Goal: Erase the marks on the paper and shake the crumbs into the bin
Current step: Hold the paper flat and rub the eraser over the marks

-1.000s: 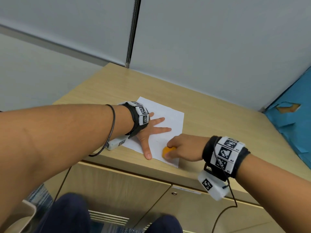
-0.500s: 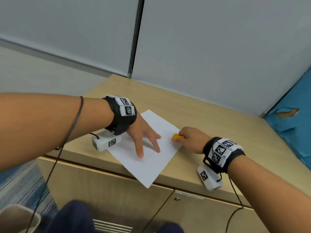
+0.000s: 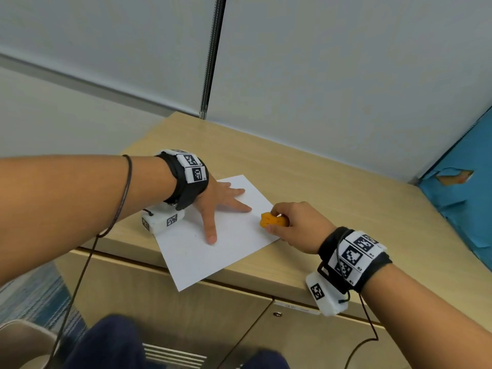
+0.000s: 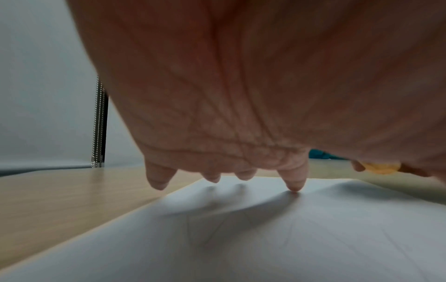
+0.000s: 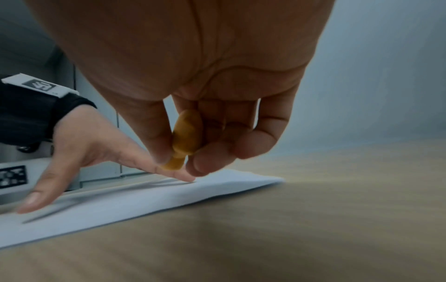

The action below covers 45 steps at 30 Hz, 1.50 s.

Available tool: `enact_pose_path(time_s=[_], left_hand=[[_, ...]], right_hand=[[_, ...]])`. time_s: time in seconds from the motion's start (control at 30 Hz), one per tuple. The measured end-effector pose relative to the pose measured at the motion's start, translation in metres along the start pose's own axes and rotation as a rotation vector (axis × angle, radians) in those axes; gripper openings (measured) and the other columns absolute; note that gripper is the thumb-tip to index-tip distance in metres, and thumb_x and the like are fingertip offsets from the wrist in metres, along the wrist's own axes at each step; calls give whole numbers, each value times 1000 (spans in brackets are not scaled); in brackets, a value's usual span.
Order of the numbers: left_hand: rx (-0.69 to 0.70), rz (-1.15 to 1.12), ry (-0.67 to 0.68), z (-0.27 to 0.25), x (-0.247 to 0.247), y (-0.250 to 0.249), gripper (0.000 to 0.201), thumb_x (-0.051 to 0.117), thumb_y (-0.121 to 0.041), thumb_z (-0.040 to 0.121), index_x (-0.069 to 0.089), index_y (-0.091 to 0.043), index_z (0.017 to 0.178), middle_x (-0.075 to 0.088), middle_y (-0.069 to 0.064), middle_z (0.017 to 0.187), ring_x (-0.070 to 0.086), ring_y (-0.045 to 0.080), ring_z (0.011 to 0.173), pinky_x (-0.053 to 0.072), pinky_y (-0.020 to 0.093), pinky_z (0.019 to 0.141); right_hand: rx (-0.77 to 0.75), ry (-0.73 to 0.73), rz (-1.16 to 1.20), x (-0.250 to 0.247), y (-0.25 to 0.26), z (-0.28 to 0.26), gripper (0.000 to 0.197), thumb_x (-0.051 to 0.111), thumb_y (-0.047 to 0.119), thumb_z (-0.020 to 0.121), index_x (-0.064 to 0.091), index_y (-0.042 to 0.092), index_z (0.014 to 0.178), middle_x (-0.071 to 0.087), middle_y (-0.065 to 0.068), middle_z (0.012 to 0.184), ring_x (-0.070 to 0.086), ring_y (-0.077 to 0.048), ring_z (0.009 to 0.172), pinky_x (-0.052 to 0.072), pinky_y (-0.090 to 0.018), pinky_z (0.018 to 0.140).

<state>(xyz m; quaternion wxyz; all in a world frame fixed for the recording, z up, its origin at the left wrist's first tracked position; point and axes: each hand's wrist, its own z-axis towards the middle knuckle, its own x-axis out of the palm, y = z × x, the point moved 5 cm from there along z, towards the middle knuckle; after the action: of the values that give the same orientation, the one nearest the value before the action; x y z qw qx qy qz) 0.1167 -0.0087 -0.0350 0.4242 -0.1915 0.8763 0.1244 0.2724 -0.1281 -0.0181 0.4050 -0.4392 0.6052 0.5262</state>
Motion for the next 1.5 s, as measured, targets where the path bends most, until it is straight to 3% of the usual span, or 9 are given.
enact_pose_path(time_s=[0.17,0.5,0.67,0.73,0.87,1.07,1.17,1.33,1.5], left_hand=[[4,-7,17,3,18,-5,116,62,-85,62,-23,-64,138,-39,-8,156,-27,37,146,-3,67,115],[-71,9,-57,1,26,-18,117,59,-87,62,-26,-63,138,-41,-3,155,-30,46,142,-4,71,109],[-97,25,-75,1,25,-19,122,60,-86,62,-27,-57,142,-38,-2,157,-26,46,144,-2,69,111],[-103,30,-81,2,25,-19,123,61,-86,62,-27,-55,142,-37,-2,157,-25,46,144,-2,70,111],[-95,17,-88,1,25,-19,123,62,-86,61,-27,-57,142,-37,-2,158,-25,48,144,-3,71,110],[-99,14,-90,2,25,-18,123,62,-86,62,-23,-53,145,-37,-2,158,-27,46,144,-3,70,112],[-94,28,-86,3,26,-17,129,60,-91,54,-27,-56,142,-39,-5,156,-26,46,144,-2,73,111],[-93,27,-87,2,26,-18,125,61,-88,58,-22,-55,145,-40,-6,156,-28,41,145,-4,73,108],[-104,19,-77,2,27,-16,128,62,-89,56,-24,-54,144,-40,-6,156,-28,42,144,-3,70,110]], right_hand=[[-115,117,-72,28,32,-1,17,58,39,92,47,28,98,59,3,87,57,-21,80,48,-38,71],[-242,160,-182,46,56,-6,21,48,44,99,44,23,101,58,2,89,56,-20,79,49,-38,74],[-169,118,-477,29,51,8,38,38,48,101,50,17,120,63,-3,98,55,-23,82,45,-35,70],[-140,96,-463,23,50,13,38,39,46,101,53,17,120,66,-5,105,60,-26,88,48,-36,73],[-292,176,-449,44,75,-5,25,40,47,101,44,22,96,50,4,81,49,-21,73,39,-33,65],[-210,147,-430,27,61,24,33,41,41,101,57,21,119,68,-6,106,54,-21,82,40,-32,71],[-347,225,-332,45,77,11,24,46,43,98,56,22,99,62,-2,101,57,-21,87,46,-35,75],[-165,149,-456,21,54,35,26,41,43,99,57,24,104,60,3,91,61,-25,87,45,-34,71],[-316,296,-285,38,74,22,22,51,42,97,58,22,103,58,6,85,54,-12,72,46,-34,71]])
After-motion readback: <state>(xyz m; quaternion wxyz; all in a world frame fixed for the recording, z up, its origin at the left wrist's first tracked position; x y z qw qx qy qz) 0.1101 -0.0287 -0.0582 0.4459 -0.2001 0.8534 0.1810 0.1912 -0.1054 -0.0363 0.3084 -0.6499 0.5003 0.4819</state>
